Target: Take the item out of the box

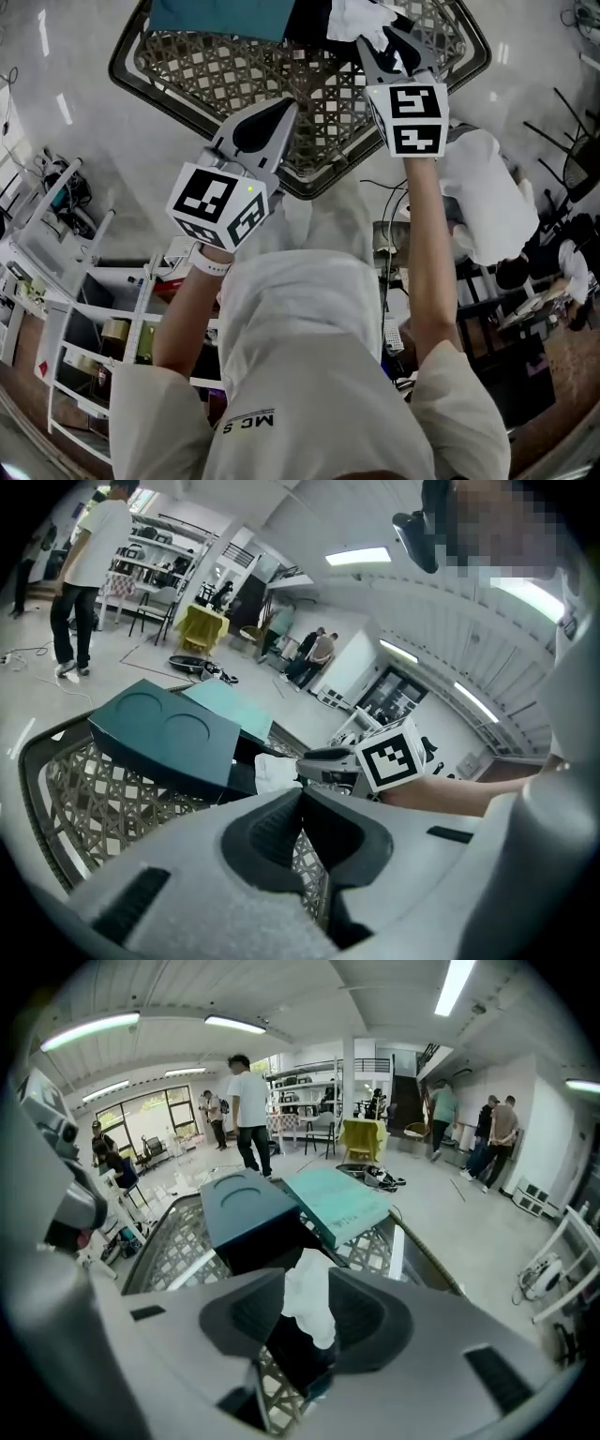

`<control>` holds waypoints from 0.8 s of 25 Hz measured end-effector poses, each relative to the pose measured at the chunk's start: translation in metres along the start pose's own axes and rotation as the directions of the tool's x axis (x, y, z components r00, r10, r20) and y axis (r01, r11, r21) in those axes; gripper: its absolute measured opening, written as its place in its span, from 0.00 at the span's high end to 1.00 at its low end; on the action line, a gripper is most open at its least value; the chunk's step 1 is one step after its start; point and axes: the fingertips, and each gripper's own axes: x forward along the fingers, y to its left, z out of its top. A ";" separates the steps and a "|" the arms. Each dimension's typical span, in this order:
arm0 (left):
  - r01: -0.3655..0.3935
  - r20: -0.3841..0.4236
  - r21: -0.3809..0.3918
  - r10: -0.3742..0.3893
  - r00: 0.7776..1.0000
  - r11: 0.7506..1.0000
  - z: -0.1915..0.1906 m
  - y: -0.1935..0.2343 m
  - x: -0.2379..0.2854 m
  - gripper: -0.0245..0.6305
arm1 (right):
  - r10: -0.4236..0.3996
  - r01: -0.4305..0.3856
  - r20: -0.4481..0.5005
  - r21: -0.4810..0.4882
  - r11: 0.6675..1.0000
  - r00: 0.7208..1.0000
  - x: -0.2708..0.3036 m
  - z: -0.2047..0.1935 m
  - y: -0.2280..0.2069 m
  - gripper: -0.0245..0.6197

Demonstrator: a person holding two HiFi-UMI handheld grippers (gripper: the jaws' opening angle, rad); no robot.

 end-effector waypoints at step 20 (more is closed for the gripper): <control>0.004 -0.025 -0.005 -0.004 1.000 1.000 -0.020 0.015 0.010 0.93 | -0.033 -0.009 -0.268 -0.153 0.988 0.963 0.062 -0.033 -0.014 0.94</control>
